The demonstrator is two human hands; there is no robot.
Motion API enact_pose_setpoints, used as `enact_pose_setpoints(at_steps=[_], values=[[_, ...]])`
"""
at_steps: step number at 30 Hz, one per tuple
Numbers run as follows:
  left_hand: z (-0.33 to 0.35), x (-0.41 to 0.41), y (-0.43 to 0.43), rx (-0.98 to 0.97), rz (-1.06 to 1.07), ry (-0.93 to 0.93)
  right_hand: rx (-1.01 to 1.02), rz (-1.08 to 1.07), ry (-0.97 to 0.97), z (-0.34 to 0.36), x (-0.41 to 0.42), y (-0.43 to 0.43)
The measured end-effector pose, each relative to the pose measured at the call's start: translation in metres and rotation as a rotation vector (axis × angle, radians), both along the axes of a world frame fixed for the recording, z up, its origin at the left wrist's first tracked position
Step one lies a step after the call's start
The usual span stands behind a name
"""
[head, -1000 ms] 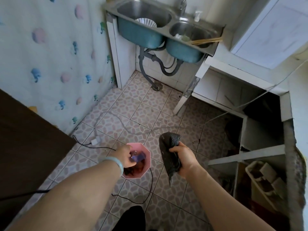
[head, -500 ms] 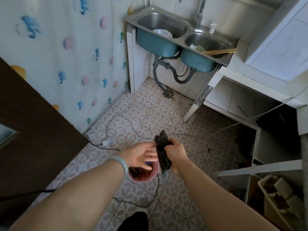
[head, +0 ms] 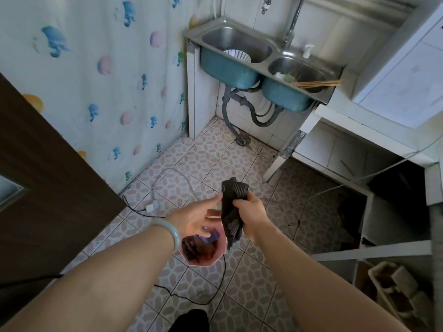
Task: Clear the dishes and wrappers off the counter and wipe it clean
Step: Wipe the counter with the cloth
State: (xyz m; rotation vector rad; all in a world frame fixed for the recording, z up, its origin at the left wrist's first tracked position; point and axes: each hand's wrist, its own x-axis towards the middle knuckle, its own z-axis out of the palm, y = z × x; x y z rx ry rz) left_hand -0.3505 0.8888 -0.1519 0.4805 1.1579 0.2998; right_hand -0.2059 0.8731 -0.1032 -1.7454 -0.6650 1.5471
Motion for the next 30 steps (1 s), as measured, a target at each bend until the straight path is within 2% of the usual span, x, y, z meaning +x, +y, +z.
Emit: enact_pose_setpoints(at_steps=[6,9,10,13,14,17,21,24,25,30], values=[[0.009,0.004,0.001,0.092,0.057,-0.004,-0.014,0.013,0.018,-0.006,0.005,-0.005],[0.013,0.003,0.003,0.062,0.066,-0.066,-0.009,0.046,-0.033,-0.009,0.006,-0.005],[0.013,0.004,0.003,0.064,0.059,-0.043,-0.009,0.057,-0.051,-0.009,0.006,-0.005],[0.009,0.005,0.003,0.132,0.058,0.195,-0.008,0.066,-0.076,-0.008,0.004,-0.007],[0.007,0.003,0.003,0.118,0.075,0.211,-0.005,0.066,-0.085,-0.008,0.005,-0.008],[0.012,0.0,0.0,0.05,0.014,0.08,0.006,0.083,-0.098,-0.006,0.006,-0.009],[0.01,0.002,-0.004,0.134,-0.135,0.199,0.015,0.016,-0.014,-0.005,0.005,-0.007],[0.007,0.0,-0.006,0.031,-0.198,-0.032,0.041,-0.006,0.0,-0.002,0.008,-0.003],[0.007,0.001,-0.005,0.039,-0.184,-0.05,0.045,-0.002,-0.007,0.0,0.01,-0.002],[0.011,0.015,-0.001,0.21,-0.085,0.298,0.045,0.009,-0.05,0.0,0.013,-0.005]])
